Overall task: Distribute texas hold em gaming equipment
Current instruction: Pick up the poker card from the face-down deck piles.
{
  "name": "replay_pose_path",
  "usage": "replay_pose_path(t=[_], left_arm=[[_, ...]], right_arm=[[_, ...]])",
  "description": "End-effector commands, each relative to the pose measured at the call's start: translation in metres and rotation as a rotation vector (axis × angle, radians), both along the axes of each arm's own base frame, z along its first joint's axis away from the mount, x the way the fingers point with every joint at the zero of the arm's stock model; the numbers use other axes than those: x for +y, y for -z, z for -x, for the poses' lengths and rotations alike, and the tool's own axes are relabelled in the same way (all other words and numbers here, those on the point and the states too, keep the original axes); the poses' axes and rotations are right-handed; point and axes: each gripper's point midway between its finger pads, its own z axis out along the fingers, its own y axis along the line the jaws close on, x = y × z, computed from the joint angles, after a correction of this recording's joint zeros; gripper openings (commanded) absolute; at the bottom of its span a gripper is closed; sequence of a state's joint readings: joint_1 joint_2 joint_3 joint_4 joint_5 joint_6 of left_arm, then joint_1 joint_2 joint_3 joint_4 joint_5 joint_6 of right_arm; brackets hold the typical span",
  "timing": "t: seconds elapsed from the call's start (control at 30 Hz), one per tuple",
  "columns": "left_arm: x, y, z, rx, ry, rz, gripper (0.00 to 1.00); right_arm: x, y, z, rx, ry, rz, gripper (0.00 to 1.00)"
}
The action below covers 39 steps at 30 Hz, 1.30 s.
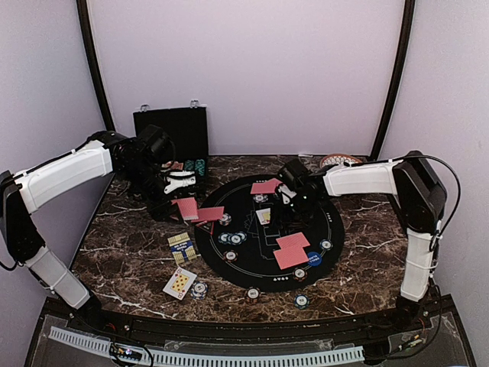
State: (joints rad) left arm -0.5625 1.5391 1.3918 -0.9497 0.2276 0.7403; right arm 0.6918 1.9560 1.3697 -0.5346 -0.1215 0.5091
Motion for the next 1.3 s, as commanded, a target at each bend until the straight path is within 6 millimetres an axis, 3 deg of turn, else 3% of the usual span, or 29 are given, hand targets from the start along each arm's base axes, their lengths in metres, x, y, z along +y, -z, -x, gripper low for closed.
replay_pose_path(t=[0.0,0.27,0.43,0.73,0.97,1.27], left_arm=[[0.002,-0.013,0.006,-0.010,0.009,0.024,0.00],[0.003,-0.012,0.006,-0.009,0.010,0.021,0.00],[0.002,-0.011,0.006,-0.005,0.010,0.020,0.00],[0.000,-0.011,0.005,-0.002,0.011,0.025,0.00],[0.001,-0.010,0.006,0.004,0.007,0.025,0.00],[0.001,-0.007,0.008,0.010,0.008,0.027,0.00]], right_arm=[[0.013,-0.002,-0.007,-0.039,-0.039,-0.065,0.61],[0.006,0.025,-0.003,0.001,-0.035,-0.057,0.58],[-0.003,0.031,0.010,0.025,-0.018,-0.058,0.55],[-0.026,0.040,0.056,0.084,0.008,-0.038,0.49],[-0.028,0.040,0.089,0.103,-0.006,-0.021,0.47],[-0.042,0.030,0.116,0.124,-0.002,0.021,0.45]])
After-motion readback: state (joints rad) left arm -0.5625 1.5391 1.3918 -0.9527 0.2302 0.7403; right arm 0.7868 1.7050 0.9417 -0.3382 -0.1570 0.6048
